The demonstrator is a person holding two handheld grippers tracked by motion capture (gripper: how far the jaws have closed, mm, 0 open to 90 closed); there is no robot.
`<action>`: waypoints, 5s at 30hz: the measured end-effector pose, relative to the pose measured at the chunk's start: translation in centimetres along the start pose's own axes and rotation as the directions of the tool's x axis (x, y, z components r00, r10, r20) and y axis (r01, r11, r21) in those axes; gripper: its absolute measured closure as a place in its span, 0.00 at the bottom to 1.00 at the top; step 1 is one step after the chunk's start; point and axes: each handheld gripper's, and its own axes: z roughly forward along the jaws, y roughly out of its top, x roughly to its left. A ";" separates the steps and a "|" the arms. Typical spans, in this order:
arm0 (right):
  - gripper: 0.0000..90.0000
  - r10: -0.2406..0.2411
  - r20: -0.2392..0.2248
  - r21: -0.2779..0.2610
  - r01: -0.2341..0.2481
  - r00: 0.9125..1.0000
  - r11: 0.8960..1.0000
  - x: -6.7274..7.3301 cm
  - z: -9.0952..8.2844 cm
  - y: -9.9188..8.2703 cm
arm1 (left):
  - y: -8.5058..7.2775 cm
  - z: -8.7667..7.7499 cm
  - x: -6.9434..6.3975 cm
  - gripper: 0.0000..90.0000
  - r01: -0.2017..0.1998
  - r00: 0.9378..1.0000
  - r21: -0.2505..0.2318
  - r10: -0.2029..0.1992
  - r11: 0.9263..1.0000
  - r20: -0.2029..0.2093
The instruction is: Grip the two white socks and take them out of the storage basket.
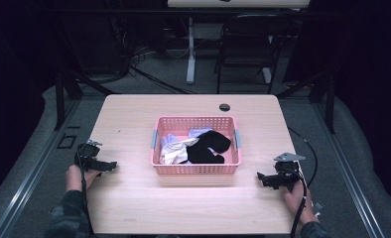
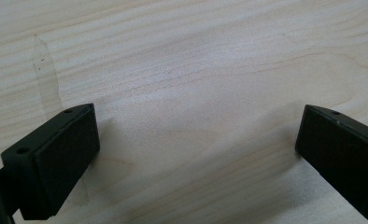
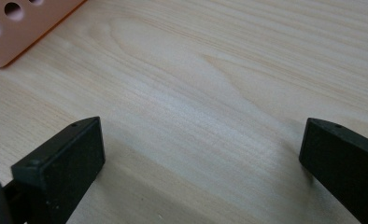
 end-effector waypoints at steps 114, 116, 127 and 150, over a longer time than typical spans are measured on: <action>0.00 -0.001 -0.001 0.000 0.001 1.000 1.000 0.0 0.0 0.0 | 13.7 -0.2 -19.6 0.24 -0.477 0.861 0.071 0.450 0.876 0.236; 0.00 -0.002 -0.001 0.000 0.002 1.000 1.000 0.0 0.0 0.0 | 13.7 0.0 -19.6 0.25 -0.477 0.864 0.090 0.447 0.874 0.233; 0.00 -0.002 -0.003 0.000 0.002 1.000 1.000 0.0 0.0 0.0 | 13.3 0.7 -20.6 0.50 -0.519 0.849 0.158 0.484 0.840 0.212; 0.00 -0.002 -0.003 0.000 0.002 1.000 1.000 0.0 0.0 0.0 | 13.1 0.4 -20.6 0.94 -0.547 0.833 0.145 0.517 0.825 0.198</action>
